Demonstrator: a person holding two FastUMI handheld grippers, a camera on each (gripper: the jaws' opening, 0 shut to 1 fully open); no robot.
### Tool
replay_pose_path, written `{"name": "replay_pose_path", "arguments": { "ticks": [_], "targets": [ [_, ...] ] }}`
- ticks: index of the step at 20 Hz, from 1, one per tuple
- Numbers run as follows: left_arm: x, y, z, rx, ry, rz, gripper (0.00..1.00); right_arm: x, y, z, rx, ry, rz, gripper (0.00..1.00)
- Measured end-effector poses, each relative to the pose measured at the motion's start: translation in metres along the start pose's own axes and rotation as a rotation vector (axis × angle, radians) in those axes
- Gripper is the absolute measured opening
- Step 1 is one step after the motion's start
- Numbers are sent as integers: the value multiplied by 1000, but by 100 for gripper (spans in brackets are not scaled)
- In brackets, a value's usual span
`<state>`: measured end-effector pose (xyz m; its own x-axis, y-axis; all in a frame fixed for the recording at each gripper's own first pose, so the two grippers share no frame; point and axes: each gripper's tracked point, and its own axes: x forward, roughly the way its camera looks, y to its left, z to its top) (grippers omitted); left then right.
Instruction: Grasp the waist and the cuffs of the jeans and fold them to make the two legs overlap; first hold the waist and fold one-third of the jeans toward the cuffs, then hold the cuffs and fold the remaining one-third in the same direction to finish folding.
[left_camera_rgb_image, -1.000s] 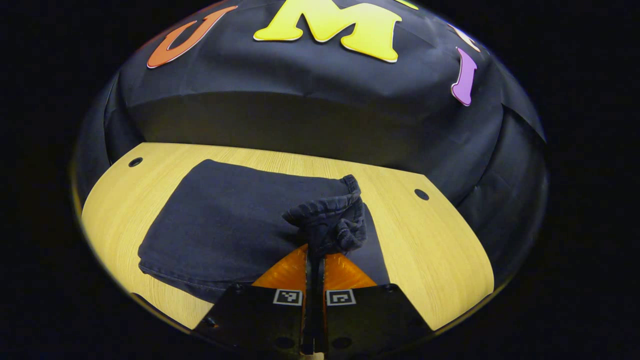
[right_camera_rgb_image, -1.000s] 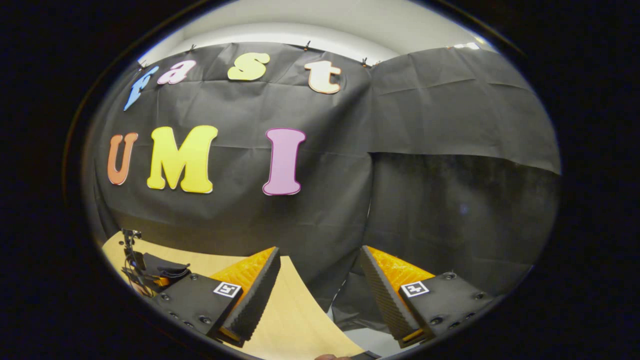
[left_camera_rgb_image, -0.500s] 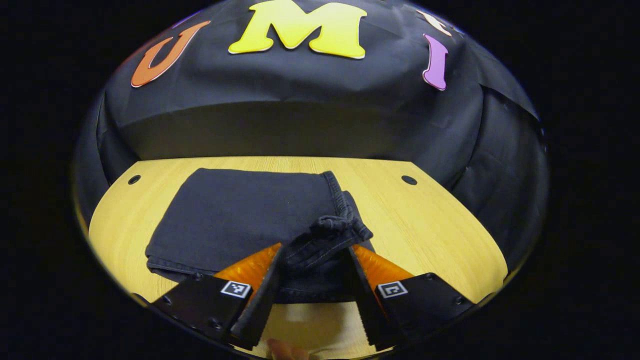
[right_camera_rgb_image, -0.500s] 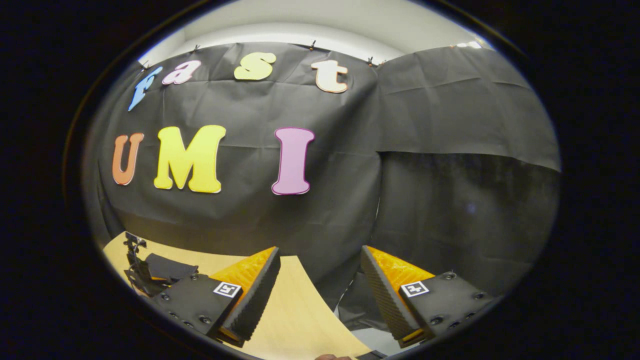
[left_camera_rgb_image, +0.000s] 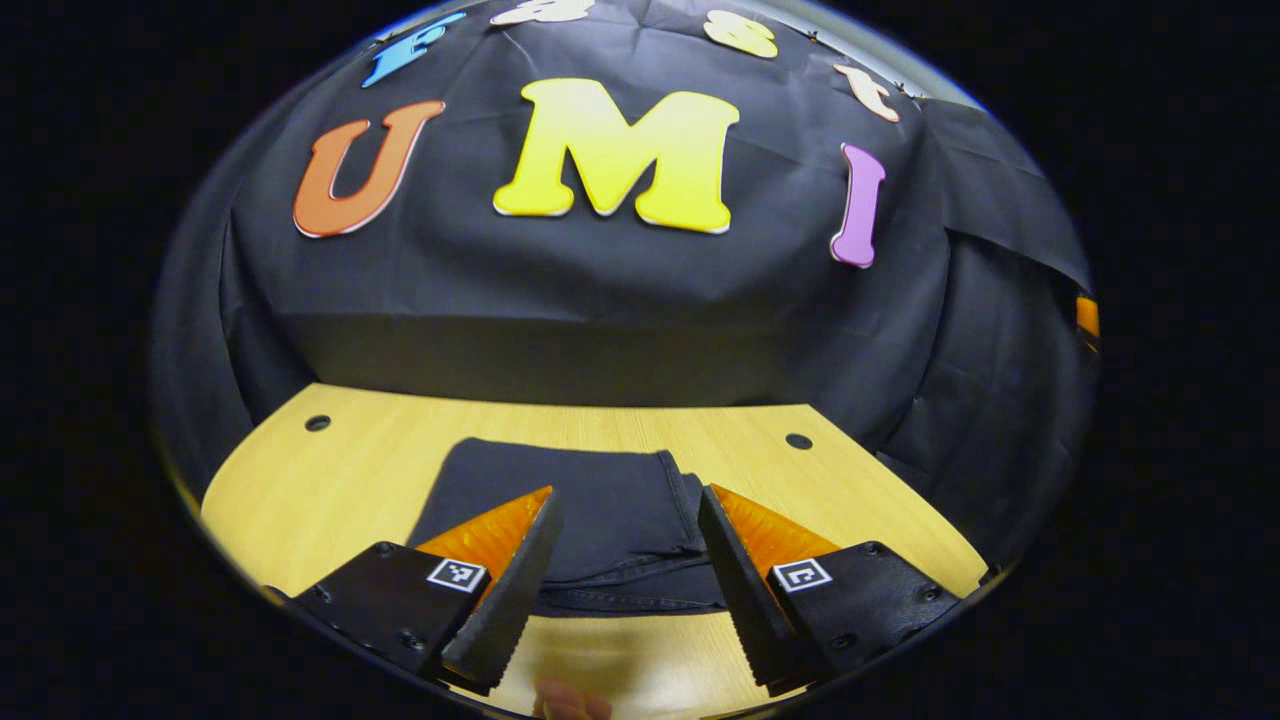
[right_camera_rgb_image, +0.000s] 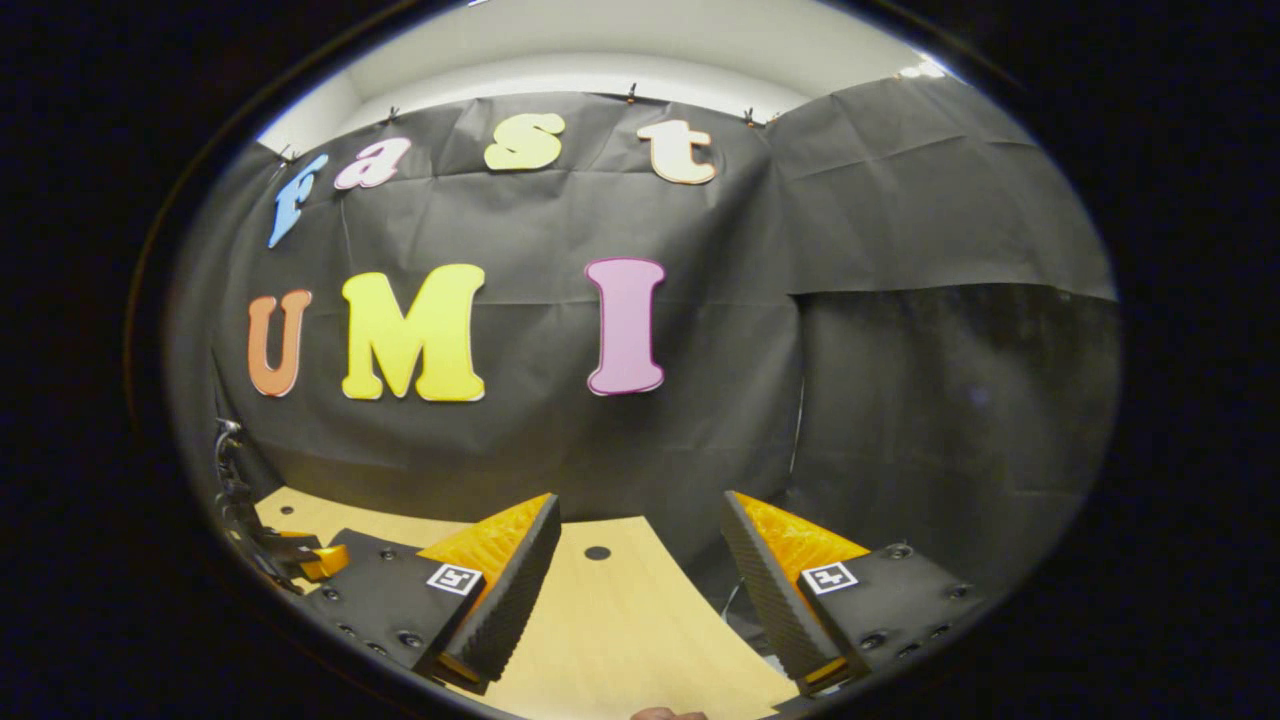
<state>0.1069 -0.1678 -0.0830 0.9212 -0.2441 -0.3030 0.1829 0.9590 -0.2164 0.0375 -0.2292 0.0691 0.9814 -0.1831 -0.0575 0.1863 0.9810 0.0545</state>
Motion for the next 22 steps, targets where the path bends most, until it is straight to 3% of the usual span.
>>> {"name": "replay_pose_path", "arguments": {
  "ticks": [10,15,16,17,18,19,20,22],
  "targets": [
    [-101,103,119,-19,-258,142,88,10,154,20,19,-95,224,99],
    [-142,136,138,21,-337,187,89,5,229,18,1,-94,326,99],
    [-148,139,138,28,-340,191,81,3,241,19,4,-99,342,99],
    [-152,141,139,36,-343,191,93,1,249,19,7,-103,352,99],
    [-155,143,136,44,-344,194,95,-1,258,16,5,-100,364,100],
    [-158,143,135,54,-348,192,87,-4,265,14,2,-98,375,99],
    [-159,143,133,65,-346,196,95,-7,270,10,-3,-94,378,99],
    [-160,143,127,81,-340,193,100,-13,277,2,-8,-83,379,99]
  ]
}}
